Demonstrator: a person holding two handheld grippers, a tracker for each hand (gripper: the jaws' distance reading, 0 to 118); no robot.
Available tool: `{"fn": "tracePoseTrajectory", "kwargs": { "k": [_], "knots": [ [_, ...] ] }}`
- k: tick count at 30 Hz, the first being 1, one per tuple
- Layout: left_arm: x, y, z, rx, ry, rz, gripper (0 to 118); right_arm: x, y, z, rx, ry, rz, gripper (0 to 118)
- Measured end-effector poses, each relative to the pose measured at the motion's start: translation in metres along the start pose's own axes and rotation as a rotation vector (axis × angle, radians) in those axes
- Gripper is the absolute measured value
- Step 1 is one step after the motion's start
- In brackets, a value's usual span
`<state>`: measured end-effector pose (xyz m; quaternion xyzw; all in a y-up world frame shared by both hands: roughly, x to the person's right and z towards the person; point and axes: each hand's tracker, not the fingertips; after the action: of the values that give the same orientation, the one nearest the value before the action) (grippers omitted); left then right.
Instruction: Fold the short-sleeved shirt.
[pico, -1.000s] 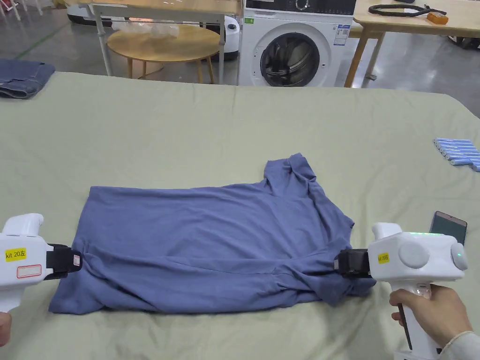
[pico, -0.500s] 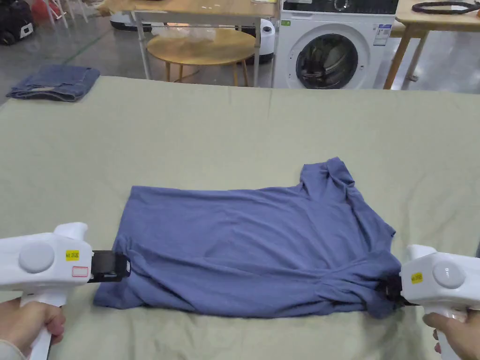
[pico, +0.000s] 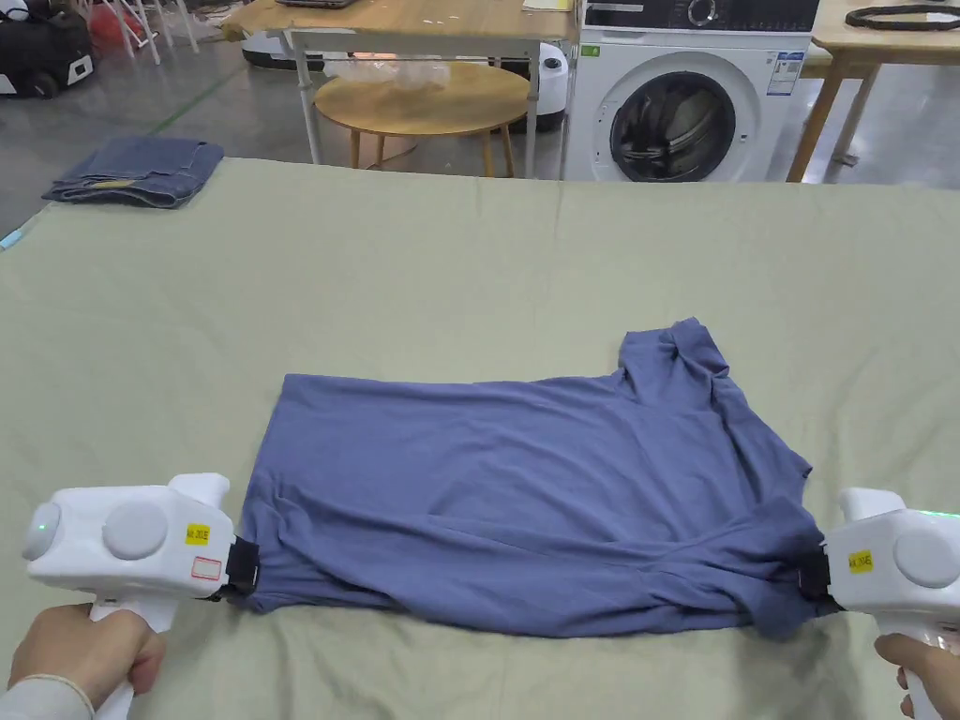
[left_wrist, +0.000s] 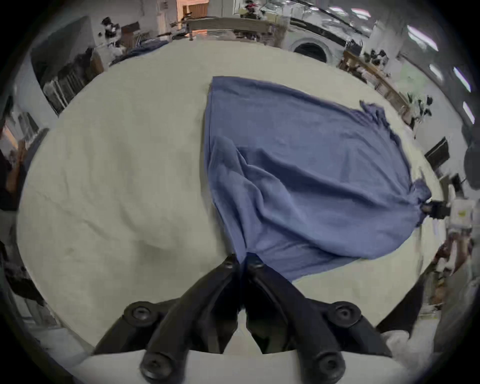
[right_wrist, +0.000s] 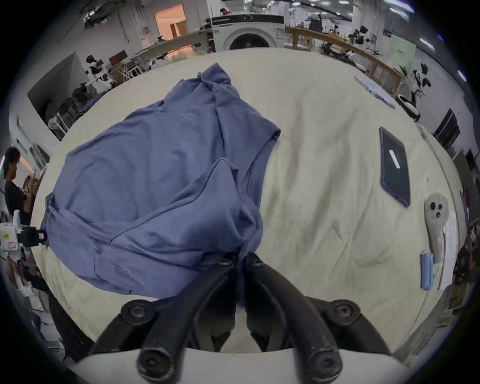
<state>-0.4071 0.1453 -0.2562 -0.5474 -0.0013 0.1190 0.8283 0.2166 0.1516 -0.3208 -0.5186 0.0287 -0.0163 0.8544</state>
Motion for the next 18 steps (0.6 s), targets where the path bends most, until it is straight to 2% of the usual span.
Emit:
{"fn": "tracePoseTrajectory", "kwargs": {
  "k": [8, 11, 15, 18],
  "knots": [
    [-0.004, -0.007, 0.066, 0.058, -0.094, 0.023, 0, 0.013, -0.011, 0.092, 0.097, 0.045, 0.036, 3],
    [-0.008, -0.023, 0.088, 0.076, -0.064, -0.004, 0, 0.023, -0.032, 0.114, 0.086, 0.053, 0.050, 3],
    [-0.025, -0.059, 0.086, 0.013, -0.128, 0.061, 0, 0.035, -0.073, 0.113, 0.000, 0.074, 0.008, 3],
    [-0.029, -0.090, 0.070, -0.028, -0.102, 0.053, 0, 0.041, -0.104, 0.090, -0.084, 0.106, -0.052, 3]
  ]
}}
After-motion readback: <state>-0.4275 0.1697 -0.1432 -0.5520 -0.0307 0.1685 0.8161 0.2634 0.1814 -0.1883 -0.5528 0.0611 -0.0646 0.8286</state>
